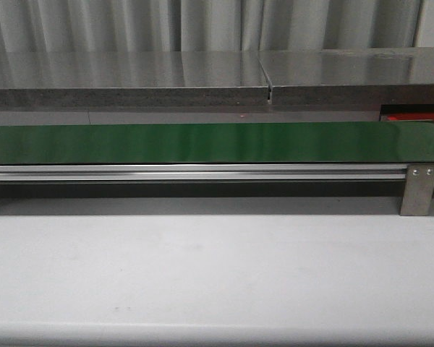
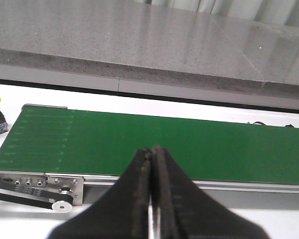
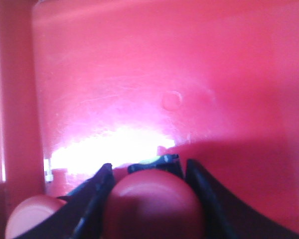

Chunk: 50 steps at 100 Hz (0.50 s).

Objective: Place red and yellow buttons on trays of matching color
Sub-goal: 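Lower the red button into the red tray and release it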

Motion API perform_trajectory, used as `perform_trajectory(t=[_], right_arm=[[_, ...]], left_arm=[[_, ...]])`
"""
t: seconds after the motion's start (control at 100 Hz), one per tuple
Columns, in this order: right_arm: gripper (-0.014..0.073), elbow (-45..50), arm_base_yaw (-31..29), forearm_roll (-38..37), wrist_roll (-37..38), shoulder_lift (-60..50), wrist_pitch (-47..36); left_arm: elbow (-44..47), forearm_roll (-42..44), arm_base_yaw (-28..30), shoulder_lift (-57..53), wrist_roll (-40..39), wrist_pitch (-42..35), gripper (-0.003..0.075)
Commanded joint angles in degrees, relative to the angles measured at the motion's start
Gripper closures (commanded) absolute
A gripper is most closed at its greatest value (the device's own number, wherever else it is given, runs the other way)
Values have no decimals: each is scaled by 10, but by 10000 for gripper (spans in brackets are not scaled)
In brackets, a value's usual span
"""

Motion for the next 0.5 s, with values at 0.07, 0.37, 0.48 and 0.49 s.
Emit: perform_trajectory(t=[0.07,0.37,0.48,0.49], right_arm=[[398,-18,-2,-8,-3,-34,-23],[392,-18,-2,-8,-3,-17,-15],[299,-18,-3,-8,-3,-15,-12],[288,-18,-4,-8,-3,-16,-12]], left_arm=[[-17,-7,-5,0,1,-43,739],[-17,-7,-5,0,1,-43,739],[-17,-7,-5,0,1,-43,739],[-17,-7,-5,0,1,-43,739]])
